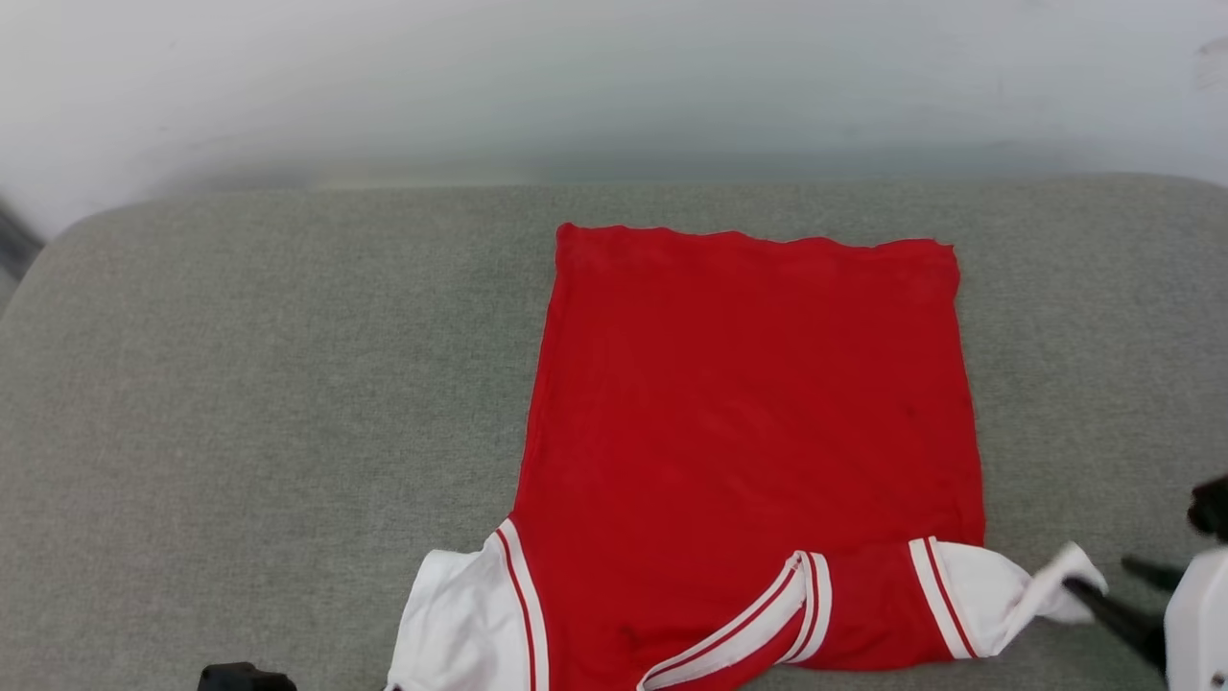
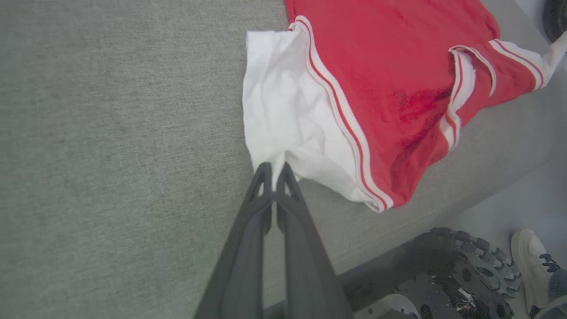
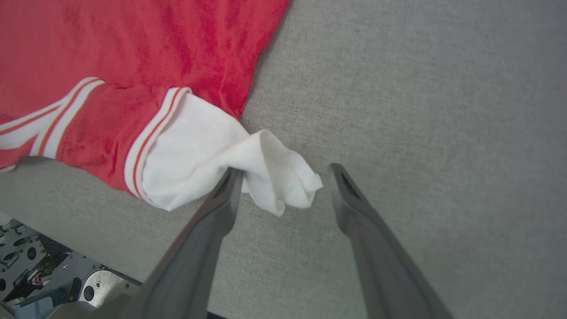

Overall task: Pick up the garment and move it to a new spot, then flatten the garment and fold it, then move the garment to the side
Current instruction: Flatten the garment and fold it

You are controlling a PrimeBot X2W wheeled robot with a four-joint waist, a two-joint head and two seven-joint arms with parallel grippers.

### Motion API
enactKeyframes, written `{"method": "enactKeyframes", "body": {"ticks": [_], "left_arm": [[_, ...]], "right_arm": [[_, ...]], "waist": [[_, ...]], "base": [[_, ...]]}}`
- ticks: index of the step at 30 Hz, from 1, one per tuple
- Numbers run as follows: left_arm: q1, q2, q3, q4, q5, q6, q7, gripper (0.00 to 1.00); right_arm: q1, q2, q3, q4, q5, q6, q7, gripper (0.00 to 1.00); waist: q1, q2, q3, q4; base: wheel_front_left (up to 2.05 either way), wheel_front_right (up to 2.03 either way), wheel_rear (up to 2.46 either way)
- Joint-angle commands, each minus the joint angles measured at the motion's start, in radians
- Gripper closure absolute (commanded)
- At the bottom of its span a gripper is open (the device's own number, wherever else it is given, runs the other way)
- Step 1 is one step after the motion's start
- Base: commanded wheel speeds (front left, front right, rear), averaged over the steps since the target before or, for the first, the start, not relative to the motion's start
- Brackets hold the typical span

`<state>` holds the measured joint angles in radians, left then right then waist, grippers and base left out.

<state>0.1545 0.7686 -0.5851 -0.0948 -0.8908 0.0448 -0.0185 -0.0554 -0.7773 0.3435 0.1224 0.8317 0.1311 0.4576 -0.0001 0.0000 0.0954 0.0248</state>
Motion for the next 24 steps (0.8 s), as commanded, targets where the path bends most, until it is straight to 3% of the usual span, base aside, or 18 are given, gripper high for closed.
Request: {"method": "enactKeyframes", "body": {"ticks": [1,6,11,19,24], "left_arm": [[-0.012,0.005,-0.003,-0.019,0.006,0.006,0.008,1.0],[-0.02,0.022,-0.01,-0.128,0.013,0.027,0.05,1.0],[-0.046,0.042,-0.02,-0.243,0.035,0.046,0.102,1.0],[-0.115,0.044,-0.026,-0.381,0.061,0.045,0.149,1.0],[-0.155,0.022,-0.042,-0.419,0.088,0.038,0.161,1.0]], "right_arm": [[-0.026,-0.006,-0.021,-0.023,0.012,-0.001,0.017,0.0],[-0.125,0.017,-0.138,-0.102,0.017,-0.001,0.136,0.0],[-0.282,0.079,-0.235,-0.117,-0.02,-0.001,0.318,0.0],[-0.576,0.181,-0.342,0.006,-0.224,-0.001,0.596,0.0],[-0.712,0.225,-0.413,0.105,-0.382,-0.001,0.662,0.0]], "waist": [[0.0001,0.0,0.012,0.011],[0.0001,0.0,0.062,0.045],[0.0001,0.0,0.149,0.098],[0.0001,0.0,0.297,0.207],[0.0001,0.0,0.365,0.27]], "base": [[0.0,0.0,0.0],[0.0,0.0,0.0],[0.0,0.0,0.0],[0.0,0.0,0.0],[0.0,0.0,0.0]]}}
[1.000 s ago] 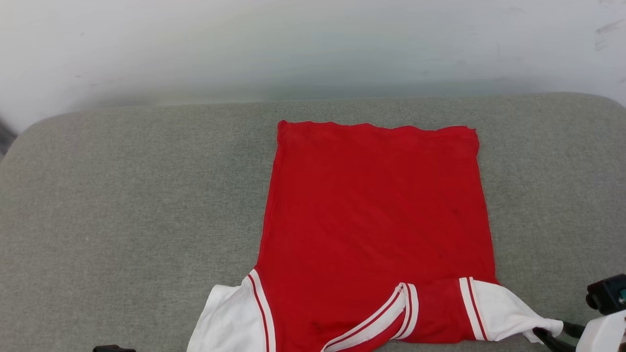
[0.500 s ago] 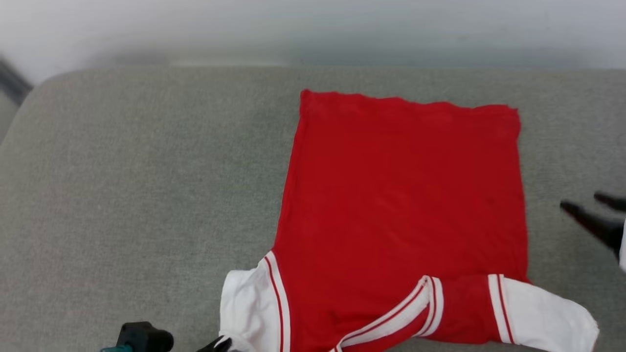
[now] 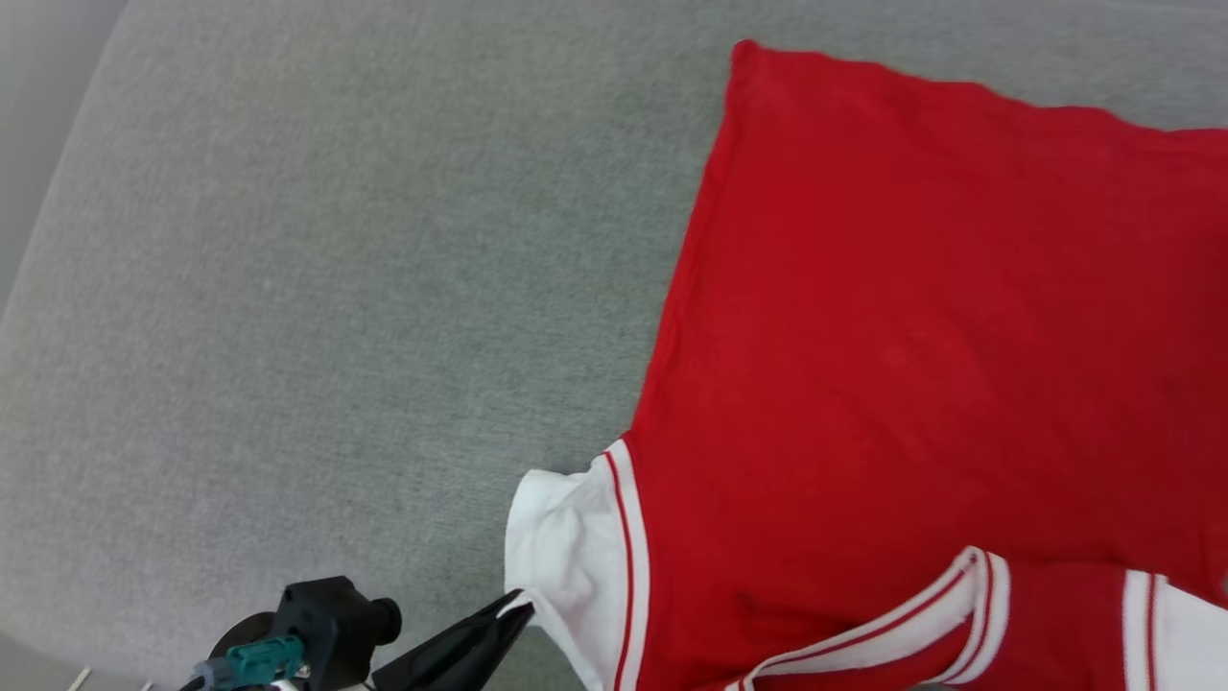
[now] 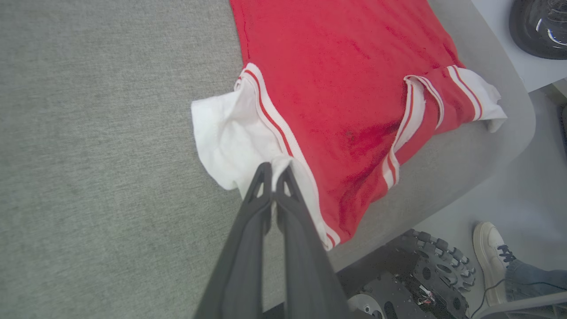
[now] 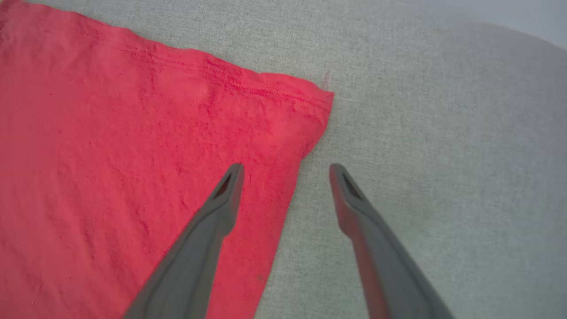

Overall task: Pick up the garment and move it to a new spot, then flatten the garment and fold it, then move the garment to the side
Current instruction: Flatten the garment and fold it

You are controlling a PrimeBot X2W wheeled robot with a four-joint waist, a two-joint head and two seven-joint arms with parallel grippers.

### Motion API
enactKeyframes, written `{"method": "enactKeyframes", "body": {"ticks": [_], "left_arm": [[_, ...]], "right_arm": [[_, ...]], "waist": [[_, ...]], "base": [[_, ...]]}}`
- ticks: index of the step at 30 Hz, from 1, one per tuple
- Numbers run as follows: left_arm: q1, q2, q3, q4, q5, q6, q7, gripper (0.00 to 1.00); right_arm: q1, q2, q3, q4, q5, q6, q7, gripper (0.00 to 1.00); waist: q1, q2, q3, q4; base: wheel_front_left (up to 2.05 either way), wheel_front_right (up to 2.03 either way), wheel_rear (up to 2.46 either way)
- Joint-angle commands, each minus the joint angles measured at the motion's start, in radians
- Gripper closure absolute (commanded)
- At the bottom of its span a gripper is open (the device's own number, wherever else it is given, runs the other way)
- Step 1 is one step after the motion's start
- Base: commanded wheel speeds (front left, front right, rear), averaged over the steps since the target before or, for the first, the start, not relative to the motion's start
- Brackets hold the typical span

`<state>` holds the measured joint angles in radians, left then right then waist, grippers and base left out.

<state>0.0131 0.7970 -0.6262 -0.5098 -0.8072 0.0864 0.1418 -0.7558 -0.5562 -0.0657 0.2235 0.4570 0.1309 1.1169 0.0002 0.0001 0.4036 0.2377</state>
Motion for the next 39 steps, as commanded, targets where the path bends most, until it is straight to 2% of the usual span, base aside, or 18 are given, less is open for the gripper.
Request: {"method": "enactKeyframes", "body": {"ticks": [1,9,17,18,19,20,26,32,39], "left_arm": [[-0.02,-0.011,-0.004,-0.008,0.007,-0.004,0.003,1.0],[-0.061,-0.045,-0.021,-0.014,0.024,-0.016,-0.002,1.0],[-0.078,-0.064,-0.028,0.006,0.025,-0.026,-0.013,1.0],[-0.079,-0.065,-0.028,0.009,0.024,-0.028,-0.015,1.0],[-0.081,-0.065,-0.027,0.012,0.023,-0.029,-0.014,1.0],[-0.084,-0.064,-0.026,0.016,0.021,-0.029,-0.012,1.0],[-0.077,-0.053,-0.016,0.028,0.02,-0.019,-0.012,1.0],[-0.053,-0.039,-0.003,0.036,0.007,0.001,-0.013,1.0],[-0.02,-0.032,0.012,0.063,-0.008,0.03,-0.02,1.0]], "right_arm": [[-0.034,0.009,-0.018,0.022,-0.038,0.0,0.009,0.0],[-0.108,0.028,-0.112,0.124,-0.212,0.0,0.054,0.0],[-0.033,0.086,-0.131,0.157,-0.227,0.0,0.082,0.0],[-0.021,0.092,-0.129,0.16,-0.224,0.0,0.087,0.21],[-0.01,0.096,-0.129,0.161,-0.221,0.001,0.087,0.71],[0.001,0.099,-0.127,0.16,-0.218,0.001,0.084,1.0],[0.045,0.083,-0.125,0.157,-0.215,0.001,0.075,1.0],[0.115,0.076,-0.119,0.155,-0.192,0.0,0.06,1.0],[0.252,0.085,-0.084,0.11,-0.112,0.0,0.037,1.0]], "waist": [[-0.0002,-0.0001,0.068,0.068],[-0.0002,-0.0001,0.13,0.134],[-0.0002,-0.0001,0.157,0.149],[-0.0002,-0.0001,0.158,0.149],[-0.0002,-0.0001,0.156,0.148],[-0.0002,-0.0001,0.153,0.145],[-0.0002,-0.0001,0.103,0.114],[-0.0002,-0.0001,0.017,0.053],[-0.0002,-0.0001,-0.091,-0.03]], "base": [[0.0,0.0,0.0],[0.0,0.0,0.0],[0.0,0.0,0.0],[0.0,0.0,0.0],[0.0,0.0,0.0],[0.0,0.0,0.0],[0.0,0.0,0.0],[0.0,0.0,0.0],[0.0,0.0,0.0]]}}
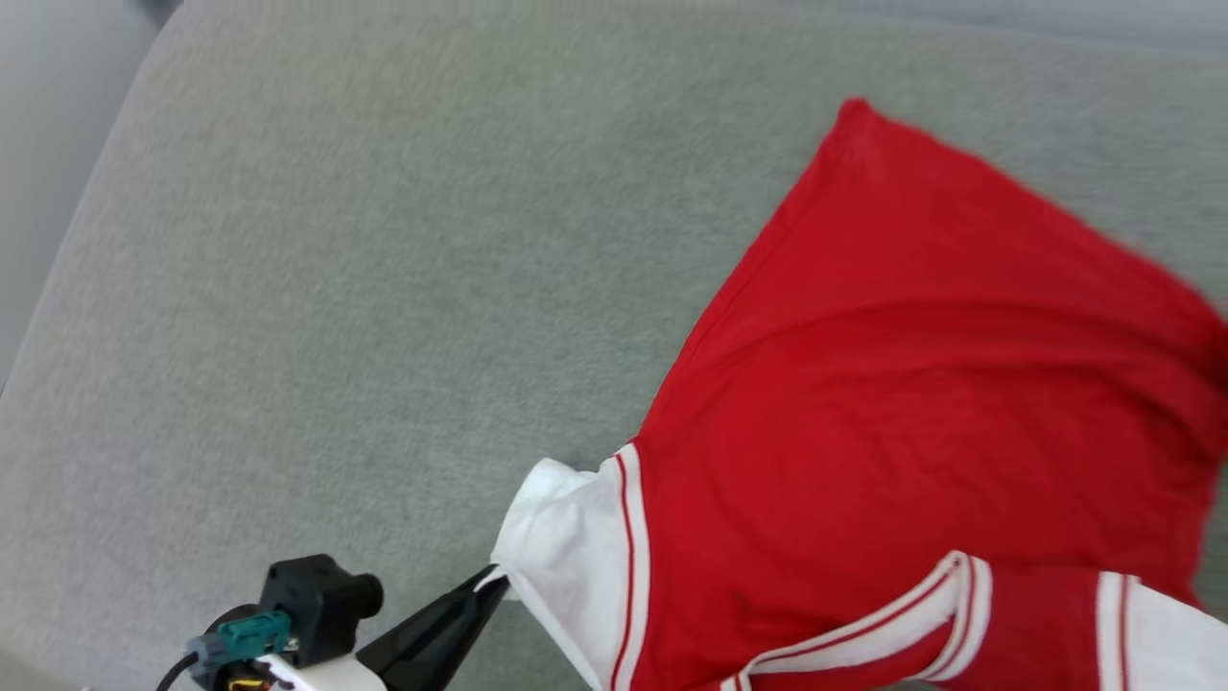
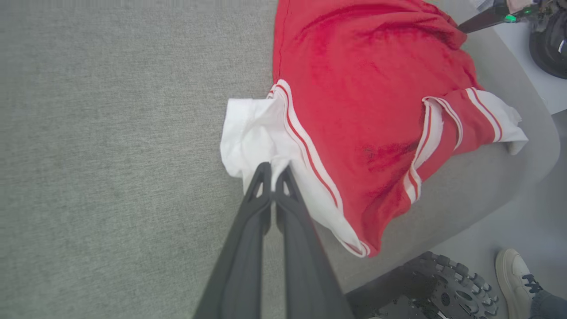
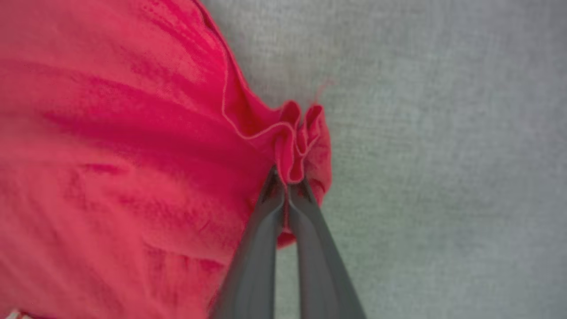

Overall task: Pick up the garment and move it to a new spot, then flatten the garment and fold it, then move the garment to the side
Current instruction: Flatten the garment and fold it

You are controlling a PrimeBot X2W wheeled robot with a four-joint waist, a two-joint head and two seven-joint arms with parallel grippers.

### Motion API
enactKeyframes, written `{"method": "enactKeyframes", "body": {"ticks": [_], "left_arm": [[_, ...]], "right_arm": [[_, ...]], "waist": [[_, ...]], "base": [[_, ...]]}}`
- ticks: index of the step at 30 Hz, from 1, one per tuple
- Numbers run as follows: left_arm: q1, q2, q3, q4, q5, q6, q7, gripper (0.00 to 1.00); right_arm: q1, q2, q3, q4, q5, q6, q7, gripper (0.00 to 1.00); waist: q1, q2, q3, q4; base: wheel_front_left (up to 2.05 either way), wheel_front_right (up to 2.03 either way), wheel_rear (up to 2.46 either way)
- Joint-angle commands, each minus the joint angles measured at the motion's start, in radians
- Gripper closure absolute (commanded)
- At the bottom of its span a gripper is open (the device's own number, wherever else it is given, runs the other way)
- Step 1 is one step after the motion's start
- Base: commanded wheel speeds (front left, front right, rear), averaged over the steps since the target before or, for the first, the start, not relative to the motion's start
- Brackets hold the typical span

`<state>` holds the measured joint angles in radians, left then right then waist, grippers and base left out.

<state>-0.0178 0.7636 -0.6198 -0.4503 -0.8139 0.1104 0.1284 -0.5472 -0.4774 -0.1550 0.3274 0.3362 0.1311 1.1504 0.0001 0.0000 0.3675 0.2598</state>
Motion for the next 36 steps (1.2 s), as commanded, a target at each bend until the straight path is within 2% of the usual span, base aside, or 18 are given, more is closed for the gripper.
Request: {"method": "enactKeyframes", "body": {"ticks": [1,11,22,28,29,30,36], "left_arm": [[0.016,0.004,0.007,0.012,0.001,0.011,-0.01,1.0],[0.064,-0.015,0.029,0.068,-0.018,0.045,-0.063,1.0],[0.076,-0.051,0.041,0.11,-0.012,0.064,-0.126,1.0],[0.069,-0.065,0.041,0.122,-0.006,0.06,-0.15,1.0],[0.067,-0.065,0.041,0.122,-0.007,0.057,-0.151,1.0],[0.064,-0.066,0.041,0.122,-0.006,0.056,-0.152,1.0],[0.051,-0.063,0.038,0.112,0.003,0.049,-0.155,1.0]], "right_arm": [[0.067,0.009,0.01,-0.004,0.025,-0.001,0.0,1.0],[0.334,0.012,0.0,-0.161,0.143,-0.001,-0.024,1.0],[0.587,0.043,-0.046,-0.289,0.185,-0.001,0.007,1.0],[0.64,0.059,-0.038,-0.31,0.194,-0.001,-0.002,1.0],[0.636,0.056,-0.032,-0.316,0.195,-0.001,-0.012,0.64],[0.628,0.05,-0.029,-0.32,0.198,-0.001,-0.023,0.0],[0.565,0.004,-0.006,-0.362,0.24,-0.001,-0.039,0.0]], "waist": [[-0.0001,0.0,-0.071,-0.065],[-0.0001,0.0,-0.18,-0.162],[-0.0001,0.0,-0.228,-0.209],[-0.0001,0.0,-0.235,-0.217],[-0.0001,0.0,-0.235,-0.216],[-0.0001,0.0,-0.235,-0.216],[-0.0001,0.0,-0.225,-0.2]], "base": [[0.0,0.0,0.0],[0.0,0.0,0.0],[0.0,0.0,0.0],[0.0,0.0,0.0],[0.0,0.0,0.0],[0.0,0.0,0.0],[0.0,0.0,0.0]]}}
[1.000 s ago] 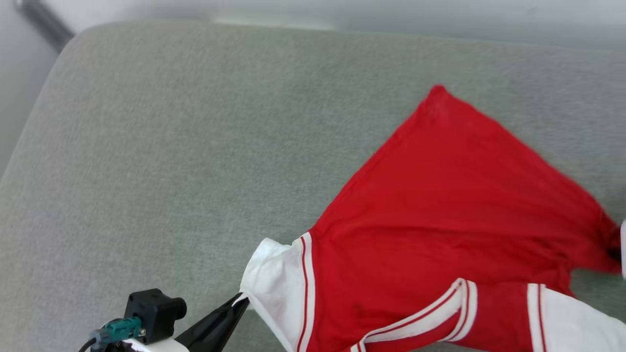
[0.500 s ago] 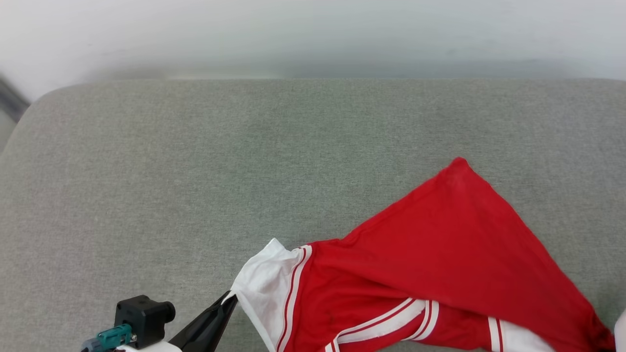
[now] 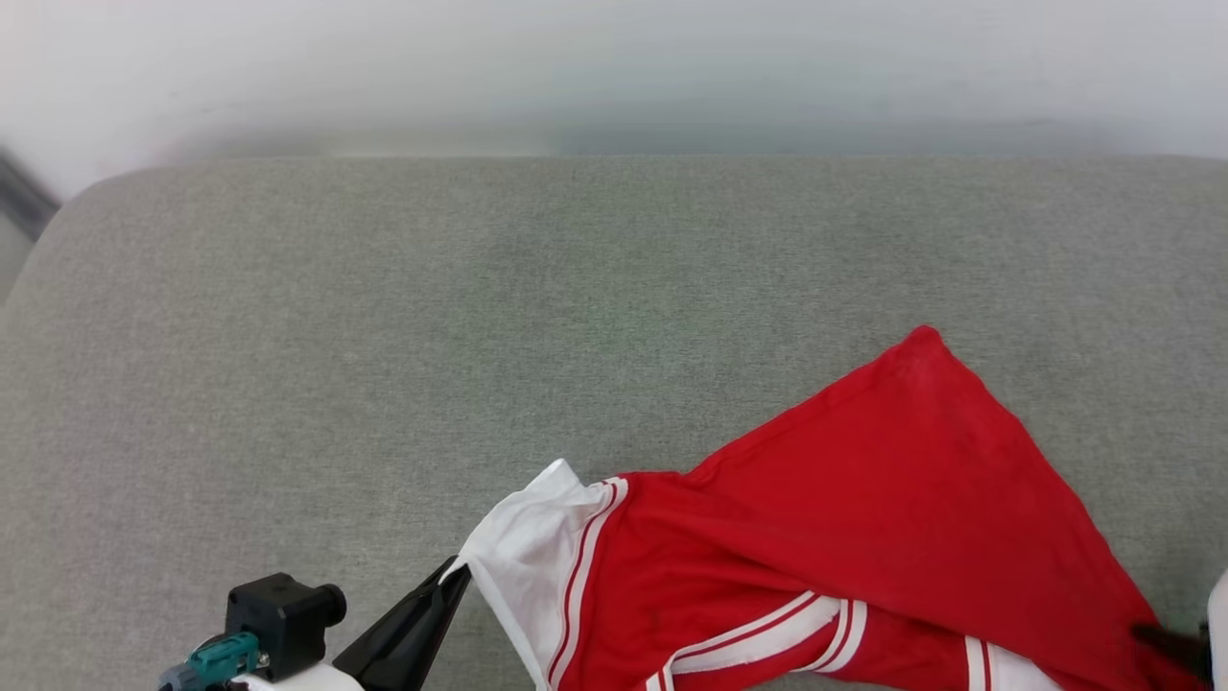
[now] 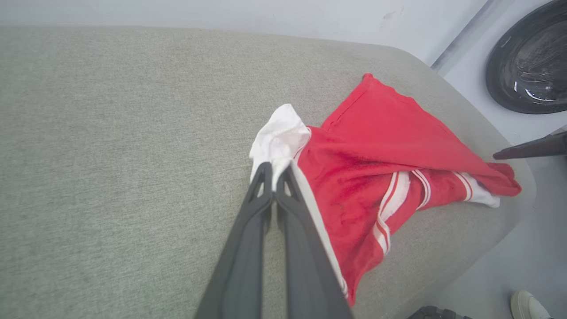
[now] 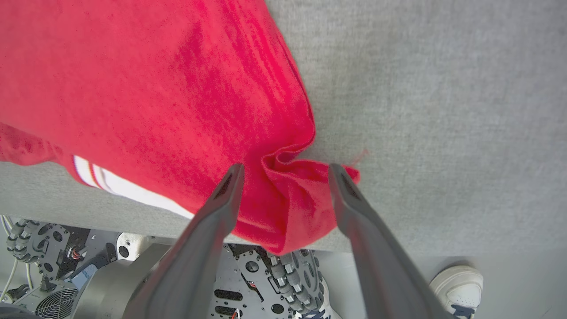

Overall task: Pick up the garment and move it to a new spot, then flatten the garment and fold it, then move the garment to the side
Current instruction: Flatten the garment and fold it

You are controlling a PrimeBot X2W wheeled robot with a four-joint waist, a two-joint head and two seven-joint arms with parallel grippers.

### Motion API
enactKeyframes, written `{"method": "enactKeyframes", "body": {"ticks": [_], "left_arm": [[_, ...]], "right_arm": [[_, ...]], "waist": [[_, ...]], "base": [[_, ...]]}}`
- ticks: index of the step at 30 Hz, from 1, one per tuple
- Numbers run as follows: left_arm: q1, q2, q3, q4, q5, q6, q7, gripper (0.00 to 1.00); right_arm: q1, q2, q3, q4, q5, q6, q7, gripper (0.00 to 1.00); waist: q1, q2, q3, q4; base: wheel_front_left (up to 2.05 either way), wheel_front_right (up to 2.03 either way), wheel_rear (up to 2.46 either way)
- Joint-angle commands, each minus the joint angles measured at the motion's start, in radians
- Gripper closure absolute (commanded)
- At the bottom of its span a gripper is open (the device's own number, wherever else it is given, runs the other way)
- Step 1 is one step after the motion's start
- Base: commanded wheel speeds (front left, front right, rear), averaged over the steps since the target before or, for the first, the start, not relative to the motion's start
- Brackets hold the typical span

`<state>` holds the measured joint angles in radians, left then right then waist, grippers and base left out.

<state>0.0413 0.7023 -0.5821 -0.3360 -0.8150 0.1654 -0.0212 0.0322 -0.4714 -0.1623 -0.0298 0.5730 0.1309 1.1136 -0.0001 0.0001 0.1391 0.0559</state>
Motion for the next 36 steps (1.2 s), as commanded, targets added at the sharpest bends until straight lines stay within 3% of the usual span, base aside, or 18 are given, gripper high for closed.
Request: {"method": "enactKeyframes", "body": {"ticks": [1,7,11,24,36], "left_arm": [[-0.01,-0.001,-0.001,-0.005,0.006,-0.005,-0.006,1.0],[-0.033,0.002,-0.003,-0.034,0.022,-0.008,-0.007,1.0],[-0.052,0.0,-0.009,-0.052,0.037,-0.014,0.0,1.0],[-0.13,-0.04,-0.052,-0.095,0.082,-0.042,0.005,1.0],[-0.163,-0.068,-0.075,-0.079,0.097,-0.06,-0.006,1.0]], "right_arm": [[-0.028,-0.008,0.002,-0.02,0.015,0.0,0.001,0.0],[-0.162,-0.002,0.02,-0.118,0.025,0.0,0.032,0.0],[-0.279,0.016,0.075,-0.106,-0.001,0.0,0.044,0.0],[-0.559,0.018,0.143,0.193,-0.185,0.0,0.012,0.0],[-0.53,0.011,0.223,0.347,-0.196,0.0,0.019,0.0]], "waist": [[0.0001,-0.0001,0.007,0.009],[0.0001,-0.0001,0.048,0.051],[0.0001,-0.0001,0.083,0.089],[0.0001,-0.0001,0.204,0.215],[0.0001,-0.0001,0.261,0.27]], "base": [[0.0,0.0,0.0],[0.0,0.0,0.0],[0.0,0.0,0.0],[0.0,0.0,0.0],[0.0,0.0,0.0]]}}
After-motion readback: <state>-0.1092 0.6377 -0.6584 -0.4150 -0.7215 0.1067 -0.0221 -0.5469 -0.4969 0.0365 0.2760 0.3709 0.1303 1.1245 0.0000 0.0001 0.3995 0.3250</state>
